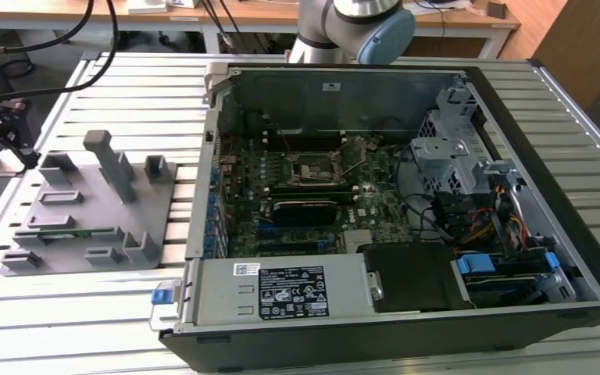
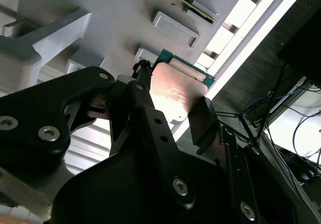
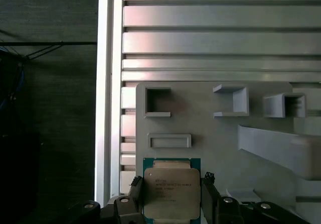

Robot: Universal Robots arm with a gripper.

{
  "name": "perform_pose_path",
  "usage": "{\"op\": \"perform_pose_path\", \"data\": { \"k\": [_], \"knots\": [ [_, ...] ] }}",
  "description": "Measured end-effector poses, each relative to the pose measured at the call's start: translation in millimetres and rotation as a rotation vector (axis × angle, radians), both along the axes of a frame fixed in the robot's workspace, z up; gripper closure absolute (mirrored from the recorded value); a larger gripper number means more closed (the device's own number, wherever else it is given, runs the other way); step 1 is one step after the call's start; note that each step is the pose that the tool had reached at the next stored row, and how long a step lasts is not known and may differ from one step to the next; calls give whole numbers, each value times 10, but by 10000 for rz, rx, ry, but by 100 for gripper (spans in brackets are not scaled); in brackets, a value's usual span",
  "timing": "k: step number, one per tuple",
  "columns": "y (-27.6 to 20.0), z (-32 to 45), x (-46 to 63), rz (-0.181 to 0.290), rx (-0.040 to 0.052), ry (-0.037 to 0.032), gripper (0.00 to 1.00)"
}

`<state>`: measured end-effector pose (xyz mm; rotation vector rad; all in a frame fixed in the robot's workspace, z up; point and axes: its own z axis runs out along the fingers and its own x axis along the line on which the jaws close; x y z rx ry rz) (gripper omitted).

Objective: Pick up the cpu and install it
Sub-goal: 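Pick up the cpu and move it towards the insertion slot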

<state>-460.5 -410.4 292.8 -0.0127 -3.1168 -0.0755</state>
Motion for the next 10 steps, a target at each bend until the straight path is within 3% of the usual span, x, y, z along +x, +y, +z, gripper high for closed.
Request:
{"op": "perform_pose_path", "data": {
  "k": [10],
  "knots": [
    [0, 47, 0, 0, 0, 0, 46]
  ]
}}
